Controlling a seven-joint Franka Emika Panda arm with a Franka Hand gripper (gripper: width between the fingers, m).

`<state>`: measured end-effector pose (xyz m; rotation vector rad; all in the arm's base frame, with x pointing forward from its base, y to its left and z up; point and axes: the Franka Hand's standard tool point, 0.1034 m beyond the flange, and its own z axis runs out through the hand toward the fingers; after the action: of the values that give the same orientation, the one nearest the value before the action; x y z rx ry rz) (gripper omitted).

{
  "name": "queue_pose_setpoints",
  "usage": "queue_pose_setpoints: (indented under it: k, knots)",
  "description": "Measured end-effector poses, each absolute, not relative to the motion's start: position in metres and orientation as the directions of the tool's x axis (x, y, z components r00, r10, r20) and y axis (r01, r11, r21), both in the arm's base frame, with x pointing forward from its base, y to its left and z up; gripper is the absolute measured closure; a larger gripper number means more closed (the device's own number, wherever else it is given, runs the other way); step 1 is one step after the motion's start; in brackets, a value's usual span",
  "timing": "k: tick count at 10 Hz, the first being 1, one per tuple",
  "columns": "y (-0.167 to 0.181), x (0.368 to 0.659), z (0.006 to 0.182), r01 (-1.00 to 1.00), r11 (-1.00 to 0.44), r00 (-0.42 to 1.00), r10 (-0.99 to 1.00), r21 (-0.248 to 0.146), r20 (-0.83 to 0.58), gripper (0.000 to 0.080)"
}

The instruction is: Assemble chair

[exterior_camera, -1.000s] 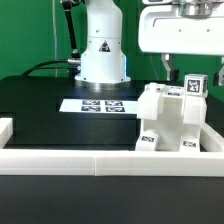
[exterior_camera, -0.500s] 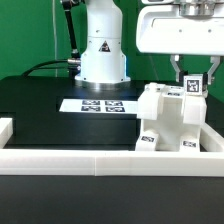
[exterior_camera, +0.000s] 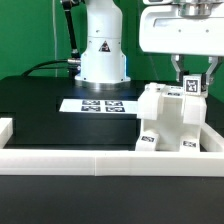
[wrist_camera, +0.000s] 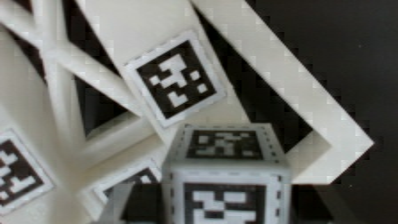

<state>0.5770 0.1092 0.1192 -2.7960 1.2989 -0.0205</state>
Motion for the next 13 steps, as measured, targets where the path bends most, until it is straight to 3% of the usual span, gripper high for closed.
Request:
queue_pose_setpoints:
  k: [7,13]
  knots:
    - [0.1113,0.5762,0.1189,-0.971,-0.234,0.236,-0.971,-0.047,-0.040,0.0512]
    - [0.1145,0.5757,0.1187,-0.997,0.072,-0.070,-0.996,-0.032,-0.061,0.0511]
